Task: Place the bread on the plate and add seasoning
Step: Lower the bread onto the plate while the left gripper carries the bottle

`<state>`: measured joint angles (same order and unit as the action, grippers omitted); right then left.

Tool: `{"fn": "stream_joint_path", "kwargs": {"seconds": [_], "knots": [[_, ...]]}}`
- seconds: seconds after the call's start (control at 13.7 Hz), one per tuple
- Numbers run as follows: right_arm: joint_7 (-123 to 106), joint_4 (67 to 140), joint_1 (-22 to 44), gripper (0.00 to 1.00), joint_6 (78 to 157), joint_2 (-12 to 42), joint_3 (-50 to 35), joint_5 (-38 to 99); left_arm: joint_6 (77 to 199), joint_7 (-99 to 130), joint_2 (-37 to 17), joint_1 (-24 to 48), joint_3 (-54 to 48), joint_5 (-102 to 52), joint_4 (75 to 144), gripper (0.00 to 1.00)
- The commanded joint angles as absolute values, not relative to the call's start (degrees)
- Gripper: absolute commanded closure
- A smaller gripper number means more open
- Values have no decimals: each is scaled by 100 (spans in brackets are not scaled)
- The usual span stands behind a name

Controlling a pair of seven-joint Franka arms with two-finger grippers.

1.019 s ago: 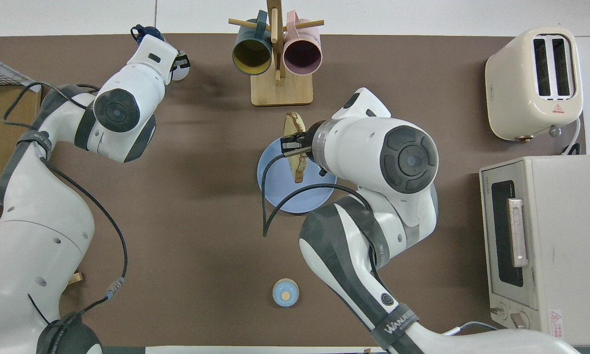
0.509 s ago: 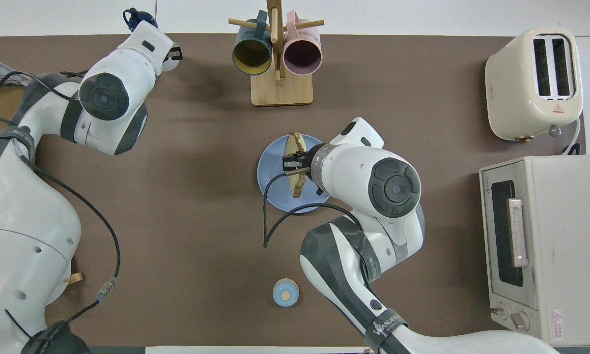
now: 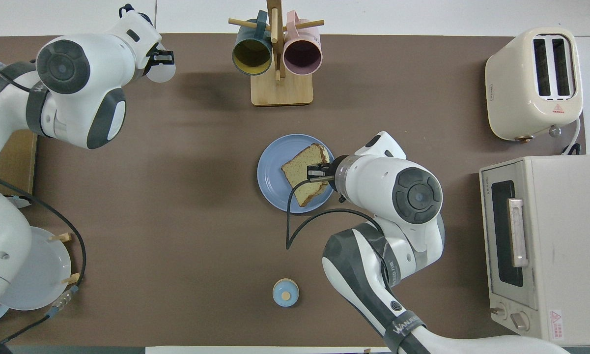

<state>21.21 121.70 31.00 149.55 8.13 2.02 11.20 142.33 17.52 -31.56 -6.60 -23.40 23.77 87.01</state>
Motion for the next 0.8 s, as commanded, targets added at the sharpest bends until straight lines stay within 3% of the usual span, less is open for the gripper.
{"fn": "stream_joint_path", "kwargs": {"seconds": [0.0, 0.07, 0.22, 0.44, 0.73], "knots": [[2145, 12437, 2988, 100, 15161, 633, 149, 1257, 13293, 874, -2849, -1482, -3371, 2408, 8701, 100], [2092, 12428, 2971, 82, 15152, 633, 149, 1248, 12854, 426, -2682, -1772, -3767, 2373, 8727, 100], [2109, 12331, 2953, 0, 15004, 642, 149, 1248, 11897, -286, -2445, -2230, -4505, 2373, 8745, 100], [2109, 12139, 2901, 0, 14818, 676, 149, 1248, 10403, -1831, -2049, -3221, -5962, 2303, 8815, 100], [1881, 11893, 2900, 0, 14679, 641, 141, 1239, 9539, -3713, -2030, -4813, -7976, 2294, 9218, 100]]}}
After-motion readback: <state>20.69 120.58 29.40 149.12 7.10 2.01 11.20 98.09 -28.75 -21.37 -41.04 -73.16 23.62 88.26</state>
